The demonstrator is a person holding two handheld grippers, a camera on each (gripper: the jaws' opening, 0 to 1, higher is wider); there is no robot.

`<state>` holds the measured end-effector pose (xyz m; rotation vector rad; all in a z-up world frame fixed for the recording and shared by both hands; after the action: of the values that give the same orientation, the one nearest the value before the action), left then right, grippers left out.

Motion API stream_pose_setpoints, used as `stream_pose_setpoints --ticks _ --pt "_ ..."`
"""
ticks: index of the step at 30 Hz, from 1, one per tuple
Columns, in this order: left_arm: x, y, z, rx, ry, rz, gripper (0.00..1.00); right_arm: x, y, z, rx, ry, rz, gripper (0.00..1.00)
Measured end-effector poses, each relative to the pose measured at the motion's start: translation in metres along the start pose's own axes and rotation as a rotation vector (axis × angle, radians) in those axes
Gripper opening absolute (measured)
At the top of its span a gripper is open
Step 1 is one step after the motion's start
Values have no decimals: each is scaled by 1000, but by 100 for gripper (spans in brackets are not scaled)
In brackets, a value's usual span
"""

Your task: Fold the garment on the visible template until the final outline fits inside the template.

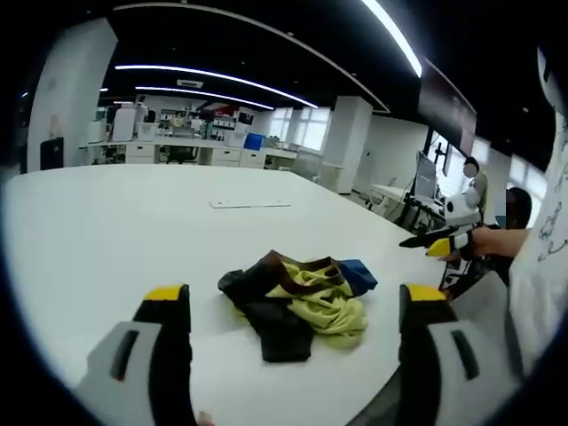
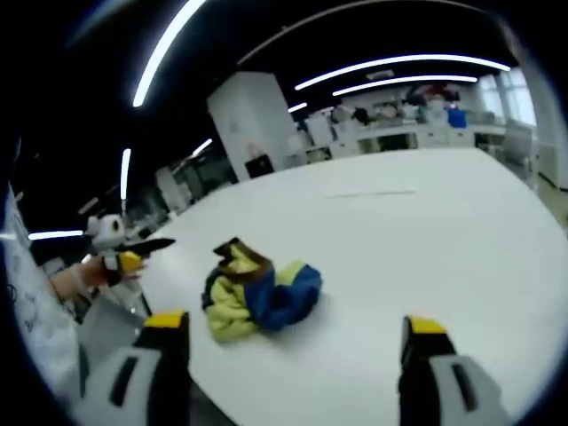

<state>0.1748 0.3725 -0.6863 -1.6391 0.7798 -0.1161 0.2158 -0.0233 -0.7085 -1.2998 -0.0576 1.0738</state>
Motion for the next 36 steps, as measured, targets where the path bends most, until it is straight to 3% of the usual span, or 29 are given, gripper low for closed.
stream_pose_setpoints --ticks 20,23,30,36 --pt "6 8 10 -2 3 14 94 -3 5 -1 18 21 2 99" --pt "6 7 11 34 -11 26 92 -5 4 -1 17 23 -3 99" --pt "8 8 12 32 -2 21 91 -5 2 -5 -1 29 15 99" --pt "15 10 16 59 0 39 85 3 2 -9 -10 22 37 99"
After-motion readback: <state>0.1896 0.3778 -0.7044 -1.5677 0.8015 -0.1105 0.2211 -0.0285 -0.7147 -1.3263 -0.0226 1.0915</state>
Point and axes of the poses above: the point that each gripper's makers call its tool centre point, and the gripper's own axes: x roughly forward along the fingers, z roughly to its left, y roughly out of its underside, the point moved 9 cm from there along -x, roughly backward along the fingers, and after that the axes turned 4 degrees about z, right-handed, at the moved point
